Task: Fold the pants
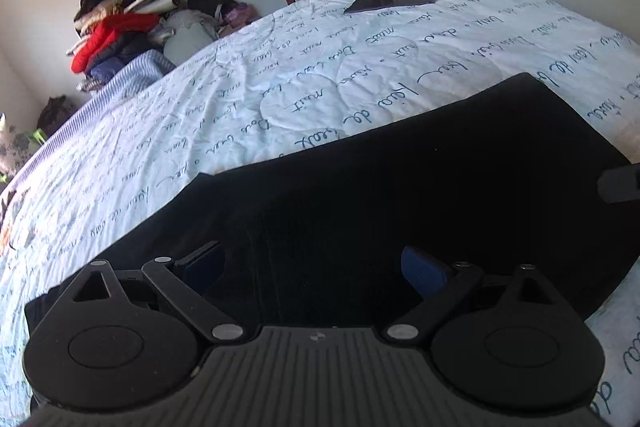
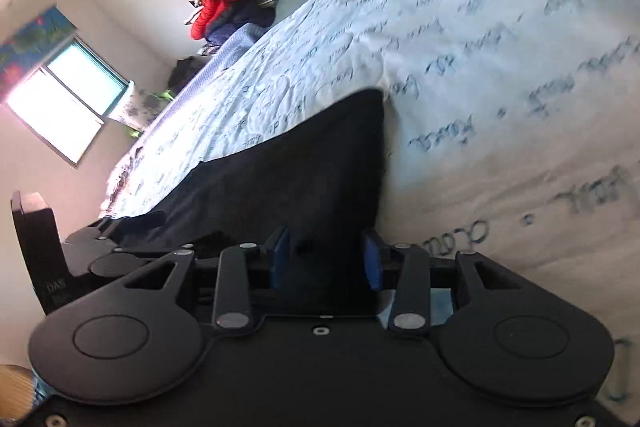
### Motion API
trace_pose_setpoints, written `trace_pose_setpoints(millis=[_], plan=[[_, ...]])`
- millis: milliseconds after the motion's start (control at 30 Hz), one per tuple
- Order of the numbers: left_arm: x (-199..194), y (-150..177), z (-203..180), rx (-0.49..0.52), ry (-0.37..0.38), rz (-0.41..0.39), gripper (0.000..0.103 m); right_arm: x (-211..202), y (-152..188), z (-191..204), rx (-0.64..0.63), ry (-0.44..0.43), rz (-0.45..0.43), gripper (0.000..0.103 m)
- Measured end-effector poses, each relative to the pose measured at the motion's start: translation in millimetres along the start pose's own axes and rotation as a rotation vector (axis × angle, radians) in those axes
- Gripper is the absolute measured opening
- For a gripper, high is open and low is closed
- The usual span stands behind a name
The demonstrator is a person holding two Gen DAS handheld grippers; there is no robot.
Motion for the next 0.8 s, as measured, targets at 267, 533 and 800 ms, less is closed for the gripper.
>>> trace_pose_setpoints(millis=[267,533,800], plan=[[-0.5,-0.7,-2.7,-0.080,0.117,0.045,0.100,-18.1,-7.9,16.6,-0.125,0.116,-0.047,0.006],[0.7,-0.6,12.6,-0.073,0.002,0.022,0.101,-1.5,-51.1,7.9,-0.145,0.127,-0.070,0.046],[9.8,4.5,16.3,-0.088,0.005,0.006,0.103,51.6,-79.1,-13.6,-0.077,0.125,-0.036,0.010]])
Point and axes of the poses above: each gripper's, at about its wrist camera, not at the fingertips, and x roughly the way its jaws point, z to its left, y to its underside, the point moved 5 cm from there along x, roughly the way its jaws point, and after that the axes turned 4 degrees about -y, right-handed, at the moved point
